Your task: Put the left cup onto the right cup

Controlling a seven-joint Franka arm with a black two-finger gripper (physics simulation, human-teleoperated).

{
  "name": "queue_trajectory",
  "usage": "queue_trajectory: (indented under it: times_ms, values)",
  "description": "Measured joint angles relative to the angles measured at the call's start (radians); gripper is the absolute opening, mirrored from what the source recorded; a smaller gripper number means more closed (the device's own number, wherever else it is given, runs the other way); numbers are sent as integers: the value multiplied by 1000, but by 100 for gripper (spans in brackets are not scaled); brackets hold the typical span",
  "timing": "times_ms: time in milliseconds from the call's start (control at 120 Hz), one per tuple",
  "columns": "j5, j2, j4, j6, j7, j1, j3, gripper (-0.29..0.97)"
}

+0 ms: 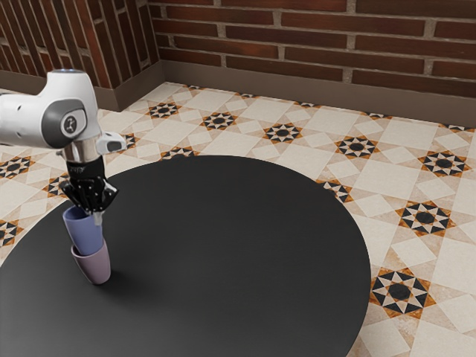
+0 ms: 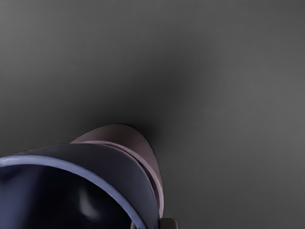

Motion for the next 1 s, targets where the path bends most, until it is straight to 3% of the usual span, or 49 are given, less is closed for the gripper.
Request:
queue_trajectory:
  times_ms: [292,625,1000]
  values:
    - [3,10,-1,5,0,4,4,-10]
    - [-2,9,-3,3,-1,8,2,28]
    - [-4,-1,-2,-3,-3,0,1,41]
